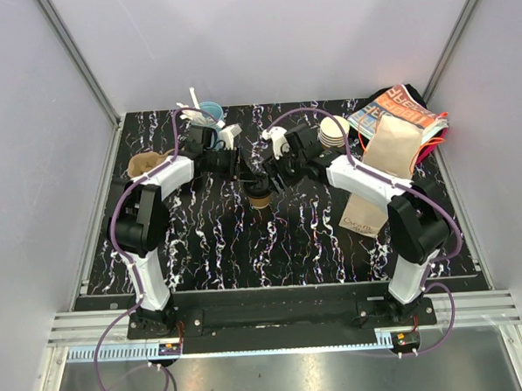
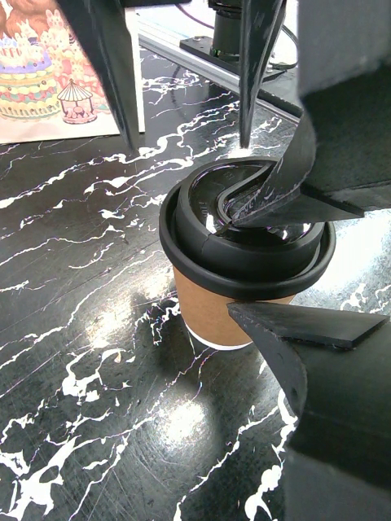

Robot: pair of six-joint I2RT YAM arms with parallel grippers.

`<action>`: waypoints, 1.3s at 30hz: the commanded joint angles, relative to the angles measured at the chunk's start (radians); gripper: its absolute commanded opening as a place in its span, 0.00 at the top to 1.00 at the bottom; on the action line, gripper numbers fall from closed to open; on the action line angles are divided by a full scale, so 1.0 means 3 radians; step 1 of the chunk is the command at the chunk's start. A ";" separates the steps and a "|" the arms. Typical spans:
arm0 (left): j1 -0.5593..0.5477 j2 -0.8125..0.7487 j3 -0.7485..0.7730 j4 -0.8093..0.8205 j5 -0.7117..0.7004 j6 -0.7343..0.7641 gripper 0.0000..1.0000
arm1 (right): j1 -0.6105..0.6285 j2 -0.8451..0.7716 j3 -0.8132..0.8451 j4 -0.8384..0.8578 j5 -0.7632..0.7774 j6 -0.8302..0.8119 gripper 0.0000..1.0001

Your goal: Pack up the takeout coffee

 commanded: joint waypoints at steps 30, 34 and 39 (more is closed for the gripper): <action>-0.0064 0.0297 -0.0168 -0.0424 -0.0558 0.0235 0.69 | 0.0963 0.0409 0.0481 0.0396 0.1818 -0.1157 0.06; -0.0064 0.0292 -0.0188 -0.0429 -0.0579 0.0235 0.69 | 0.1004 0.0496 0.0435 0.0498 0.1992 -0.1249 0.04; -0.0064 0.0286 -0.0229 -0.0440 -0.0625 0.0250 0.69 | 0.1020 0.0537 0.0323 0.0488 0.2007 -0.1264 0.03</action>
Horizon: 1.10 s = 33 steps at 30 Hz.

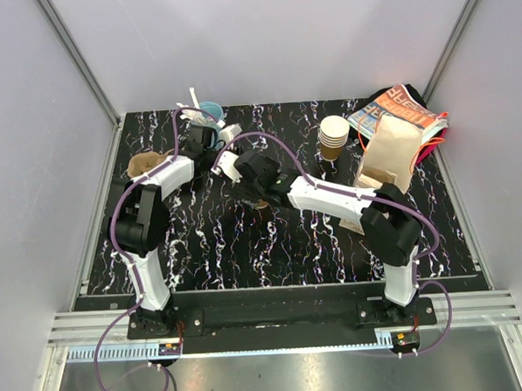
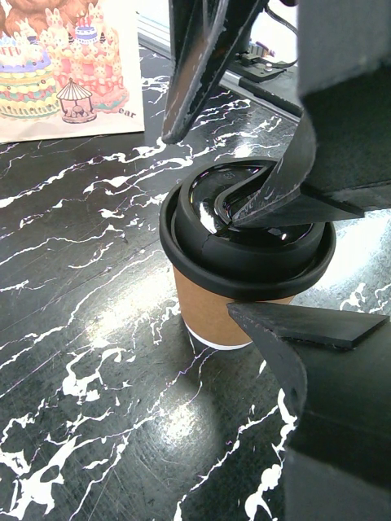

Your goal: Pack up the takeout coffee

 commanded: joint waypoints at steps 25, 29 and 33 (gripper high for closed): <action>-0.0061 0.0324 0.0182 -0.0672 -0.0457 0.0299 0.59 | -0.0393 -0.0242 0.0423 -0.1012 -0.1734 -0.0249 0.54; -0.0061 0.0324 0.0228 -0.0723 -0.0462 0.0314 0.55 | -0.0387 -0.0160 0.0458 -0.1059 -0.1806 -0.0351 0.55; -0.0061 0.0313 0.0244 -0.0734 -0.0447 0.0309 0.54 | -0.0387 -0.0078 0.0494 -0.1059 -0.1791 -0.0428 0.58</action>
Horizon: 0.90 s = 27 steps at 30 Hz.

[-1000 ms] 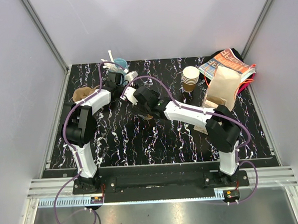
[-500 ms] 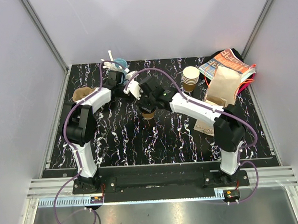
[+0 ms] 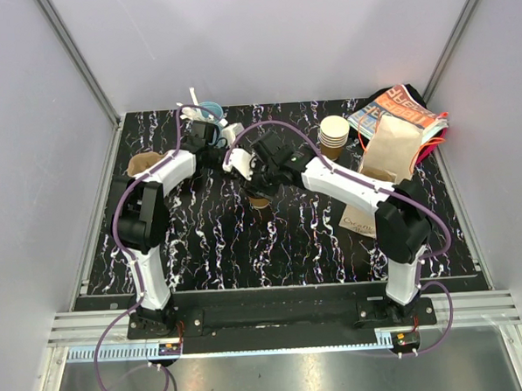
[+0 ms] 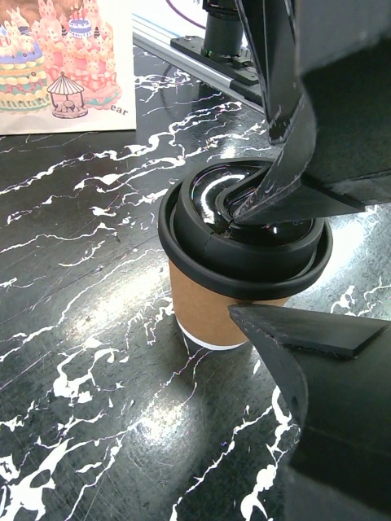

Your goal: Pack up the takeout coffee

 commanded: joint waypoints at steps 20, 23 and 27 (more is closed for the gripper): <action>-0.0049 0.0141 -0.0060 -0.0336 -0.0373 0.0211 0.52 | 0.0000 0.0247 0.0215 -0.0091 -0.0093 -0.0339 0.86; -0.0049 0.0101 -0.0045 -0.0336 -0.0363 0.0217 0.49 | 0.0000 0.0267 0.0241 -0.0157 -0.0113 -0.0354 0.92; -0.0049 0.0029 -0.0019 -0.0341 -0.0353 0.0222 0.40 | -0.0005 0.0268 0.0281 -0.0239 -0.0129 -0.0354 0.98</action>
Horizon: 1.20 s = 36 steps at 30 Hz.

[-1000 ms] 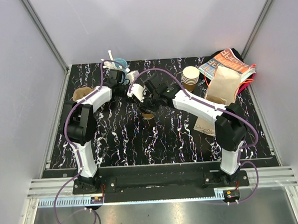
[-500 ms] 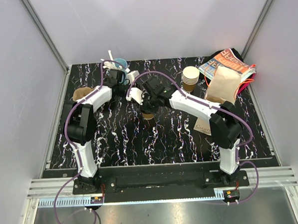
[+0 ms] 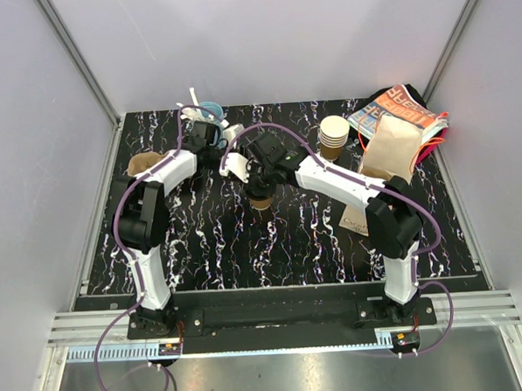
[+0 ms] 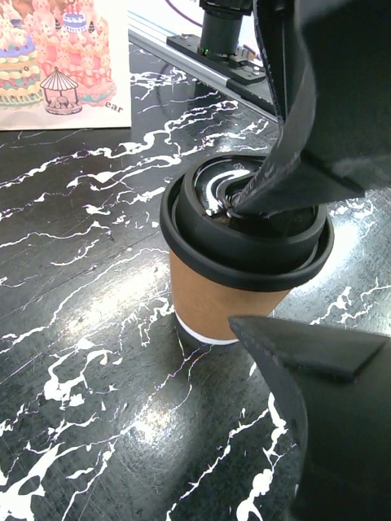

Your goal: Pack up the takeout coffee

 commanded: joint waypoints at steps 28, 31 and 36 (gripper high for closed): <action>0.0158 -0.0388 0.0042 -0.0304 -0.0299 0.0112 0.20 | -0.0077 -0.0083 0.0057 -0.0268 0.0038 0.0065 0.87; 0.0173 -0.0393 0.0063 -0.0330 -0.0294 0.0122 0.20 | -0.0098 -0.0062 0.0108 -0.0324 0.0028 0.0060 0.78; 0.0209 -0.0418 0.0053 -0.0335 -0.0289 0.0132 0.19 | -0.0159 -0.0006 0.0251 -0.0421 -0.0013 0.0065 0.72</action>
